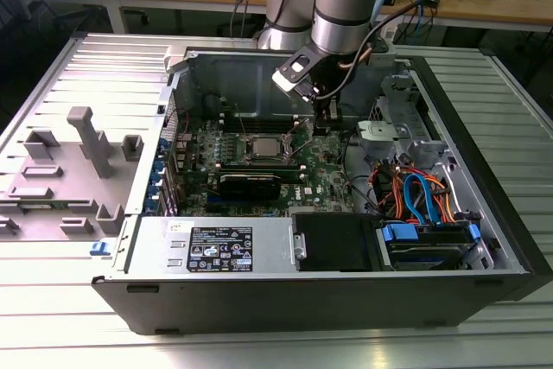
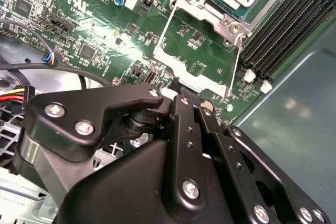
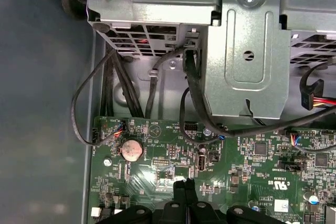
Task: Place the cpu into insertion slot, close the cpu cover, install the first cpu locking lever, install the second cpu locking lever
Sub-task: 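Close the cpu cover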
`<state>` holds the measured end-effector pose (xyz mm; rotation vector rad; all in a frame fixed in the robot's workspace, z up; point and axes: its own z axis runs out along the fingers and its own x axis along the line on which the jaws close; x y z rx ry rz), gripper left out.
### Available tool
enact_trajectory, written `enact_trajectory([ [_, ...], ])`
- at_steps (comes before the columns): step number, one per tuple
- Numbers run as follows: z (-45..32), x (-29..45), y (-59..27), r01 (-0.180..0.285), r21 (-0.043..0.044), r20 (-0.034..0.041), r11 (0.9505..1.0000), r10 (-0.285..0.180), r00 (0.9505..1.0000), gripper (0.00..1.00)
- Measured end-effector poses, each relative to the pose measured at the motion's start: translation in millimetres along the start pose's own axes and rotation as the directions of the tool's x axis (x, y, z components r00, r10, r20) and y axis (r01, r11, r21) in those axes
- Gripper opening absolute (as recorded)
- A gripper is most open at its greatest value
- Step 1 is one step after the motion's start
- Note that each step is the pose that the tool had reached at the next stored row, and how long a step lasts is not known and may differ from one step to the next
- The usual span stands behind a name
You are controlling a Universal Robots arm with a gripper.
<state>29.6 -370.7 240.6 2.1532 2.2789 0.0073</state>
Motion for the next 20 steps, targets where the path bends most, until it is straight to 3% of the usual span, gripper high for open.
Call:
enact_trajectory([
  [3,0.0,0.0,-0.4,0.000,0.0000,0.0000,1.0000,0.000,1.0000,0.11],
  [5,0.6,0.5,-8.6,0.000,0.0000,0.0000,1.0000,0.000,1.0000,0.11],
  [20,1.5,0.6,-13.0,0.000,0.0044,-0.0002,1.0000,0.000,1.0000,0.11],
])
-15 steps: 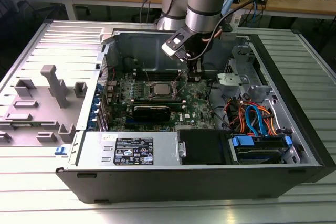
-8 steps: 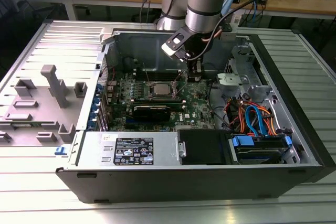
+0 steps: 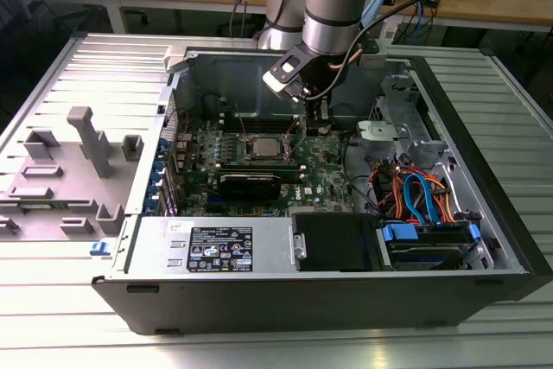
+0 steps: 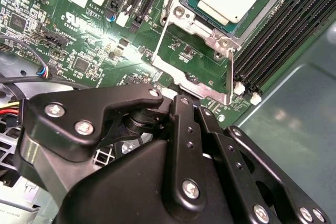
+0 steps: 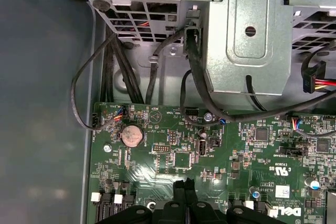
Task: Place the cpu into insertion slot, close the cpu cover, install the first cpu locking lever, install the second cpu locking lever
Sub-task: 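Close the cpu cover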
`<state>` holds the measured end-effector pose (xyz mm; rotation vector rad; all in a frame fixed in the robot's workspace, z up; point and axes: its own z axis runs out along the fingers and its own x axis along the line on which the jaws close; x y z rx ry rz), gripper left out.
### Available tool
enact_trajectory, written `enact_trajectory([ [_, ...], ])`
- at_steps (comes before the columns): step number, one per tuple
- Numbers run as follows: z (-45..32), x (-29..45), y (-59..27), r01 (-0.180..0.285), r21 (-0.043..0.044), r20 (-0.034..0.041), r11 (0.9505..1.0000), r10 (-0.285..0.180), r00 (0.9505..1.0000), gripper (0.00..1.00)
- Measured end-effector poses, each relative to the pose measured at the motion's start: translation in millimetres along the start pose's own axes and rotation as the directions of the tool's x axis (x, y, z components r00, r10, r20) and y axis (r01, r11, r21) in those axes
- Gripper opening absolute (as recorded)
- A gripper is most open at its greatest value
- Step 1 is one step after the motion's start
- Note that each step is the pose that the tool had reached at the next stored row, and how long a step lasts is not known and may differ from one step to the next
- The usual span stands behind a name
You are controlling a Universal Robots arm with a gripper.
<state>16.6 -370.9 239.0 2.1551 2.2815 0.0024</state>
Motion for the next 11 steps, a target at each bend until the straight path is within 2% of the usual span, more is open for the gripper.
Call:
enact_trajectory([
  [11,0.3,0.1,-1.9,0.000,0.0011,-0.0001,1.0000,0.000,1.0000,0.11],
])
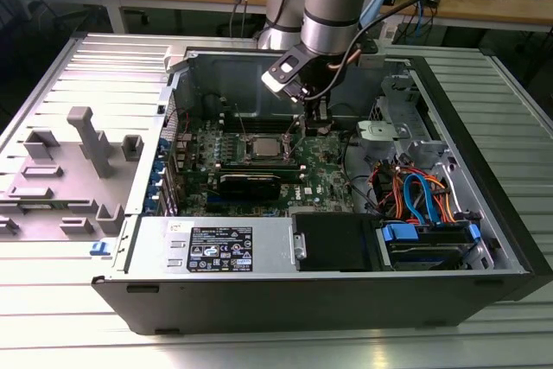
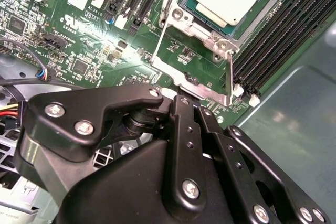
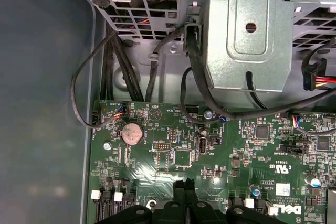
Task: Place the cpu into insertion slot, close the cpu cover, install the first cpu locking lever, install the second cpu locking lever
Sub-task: 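Close the cpu cover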
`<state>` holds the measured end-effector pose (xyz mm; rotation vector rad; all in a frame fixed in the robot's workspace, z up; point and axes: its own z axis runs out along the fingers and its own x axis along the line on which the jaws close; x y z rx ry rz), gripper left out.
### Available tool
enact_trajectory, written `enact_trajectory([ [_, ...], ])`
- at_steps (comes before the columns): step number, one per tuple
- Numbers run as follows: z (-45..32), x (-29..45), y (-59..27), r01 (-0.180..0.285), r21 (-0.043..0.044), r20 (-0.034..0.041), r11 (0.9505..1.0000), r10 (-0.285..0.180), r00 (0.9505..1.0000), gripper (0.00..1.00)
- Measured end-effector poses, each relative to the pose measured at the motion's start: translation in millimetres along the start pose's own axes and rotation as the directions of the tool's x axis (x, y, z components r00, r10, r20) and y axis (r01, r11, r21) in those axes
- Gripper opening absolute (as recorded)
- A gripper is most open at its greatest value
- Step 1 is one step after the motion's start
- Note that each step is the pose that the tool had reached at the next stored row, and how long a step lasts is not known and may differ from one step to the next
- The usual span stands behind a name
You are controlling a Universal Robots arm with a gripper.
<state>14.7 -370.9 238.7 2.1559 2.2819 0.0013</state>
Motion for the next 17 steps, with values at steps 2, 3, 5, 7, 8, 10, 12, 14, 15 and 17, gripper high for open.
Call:
enact_trajectory([
  [2,0.1,0.0,-0.5,0.000,0.0001,0.0000,1.0000,0.000,1.0000,0.11],
  [3,0.1,0.0,-0.7,0.000,0.0001,0.0000,1.0000,0.000,1.0000,0.11],
  [5,0.1,0.0,-0.9,0.000,0.0001,0.0000,1.0000,0.000,1.0000,0.11],
  [7,0.2,0.0,-1.2,0.000,0.0002,0.0000,1.0000,0.000,1.0000,0.11],
  [8,0.2,0.0,-1.6,0.000,0.0002,0.0000,1.0000,0.000,1.0000,0.11],
  [10,0.3,0.1,-2.3,0.000,0.0003,0.0000,1.0000,0.000,1.0000,0.11],
  [12,0.3,0.1,-2.7,0.000,0.0002,0.0000,1.0000,0.000,1.0000,0.11],
  [14,0.3,0.1,-2.9,0.000,0.0002,-0.0001,1.0000,0.000,1.0000,0.11],
  [15,0.3,0.1,-3.1,0.000,0.0003,0.0000,1.0000,0.000,1.0000,0.11],
  [17,0.4,0.1,-3.5,0.000,0.0003,0.0000,1.0000,0.000,1.0000,0.11],
])
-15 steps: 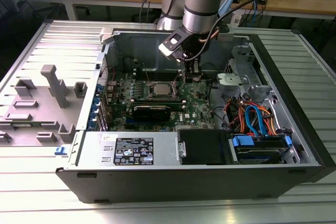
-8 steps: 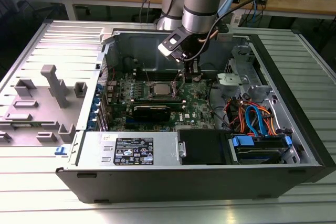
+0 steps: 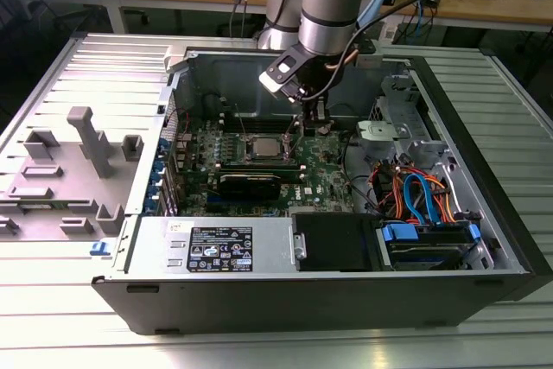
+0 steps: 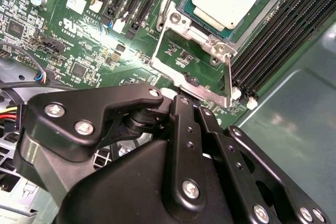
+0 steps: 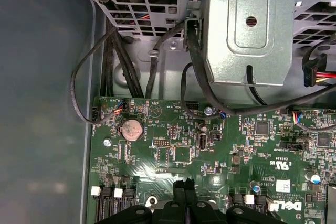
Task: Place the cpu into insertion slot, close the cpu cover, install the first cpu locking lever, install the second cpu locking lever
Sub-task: 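Close the cpu cover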
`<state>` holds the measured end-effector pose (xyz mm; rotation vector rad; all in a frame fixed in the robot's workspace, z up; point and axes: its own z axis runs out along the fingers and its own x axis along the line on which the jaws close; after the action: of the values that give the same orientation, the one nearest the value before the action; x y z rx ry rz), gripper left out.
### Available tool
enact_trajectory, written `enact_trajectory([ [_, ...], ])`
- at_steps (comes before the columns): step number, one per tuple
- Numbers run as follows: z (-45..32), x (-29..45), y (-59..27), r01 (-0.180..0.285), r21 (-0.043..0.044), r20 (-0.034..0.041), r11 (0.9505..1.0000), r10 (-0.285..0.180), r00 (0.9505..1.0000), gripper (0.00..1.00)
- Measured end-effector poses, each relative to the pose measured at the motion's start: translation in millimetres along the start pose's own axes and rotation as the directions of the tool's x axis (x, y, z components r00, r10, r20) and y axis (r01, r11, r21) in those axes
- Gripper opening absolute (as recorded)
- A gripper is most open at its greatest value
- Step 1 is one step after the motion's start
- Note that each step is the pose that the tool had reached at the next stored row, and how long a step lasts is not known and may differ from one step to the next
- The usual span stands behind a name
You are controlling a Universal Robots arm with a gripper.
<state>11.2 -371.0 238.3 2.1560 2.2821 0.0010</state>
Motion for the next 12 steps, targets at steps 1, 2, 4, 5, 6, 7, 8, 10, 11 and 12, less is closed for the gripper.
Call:
enact_trajectory([
  [1,0.0,0.0,-0.4,0.000,0.0000,0.0000,1.0000,0.000,1.0000,0.11],
  [2,0.1,0.0,-1.0,0.000,0.0000,0.0000,1.0000,0.000,1.0000,0.11],
  [4,0.1,0.1,-1.3,0.000,0.0000,0.0000,1.0000,0.000,1.0000,0.11],
  [5,0.1,0.1,-1.5,0.000,0.0001,0.0000,1.0000,0.000,1.0000,0.11],
  [6,0.2,0.1,-1.7,0.000,0.0000,0.0000,1.0000,0.000,1.0000,0.11],
  [7,0.2,0.1,-1.9,0.000,0.0001,0.0000,1.0000,0.000,1.0000,0.11],
  [8,0.2,0.1,-2.2,0.000,0.0001,0.0000,1.0000,0.000,1.0000,0.11],
  [10,0.3,0.1,-2.8,0.000,0.0001,0.0000,1.0000,0.000,1.0000,0.11],
  [11,0.3,0.2,-2.9,0.000,0.0002,0.0000,1.0000,0.000,1.0000,0.11],
  [12,0.3,0.2,-3.2,0.000,0.0002,0.0000,1.0000,0.000,1.0000,0.11],
])
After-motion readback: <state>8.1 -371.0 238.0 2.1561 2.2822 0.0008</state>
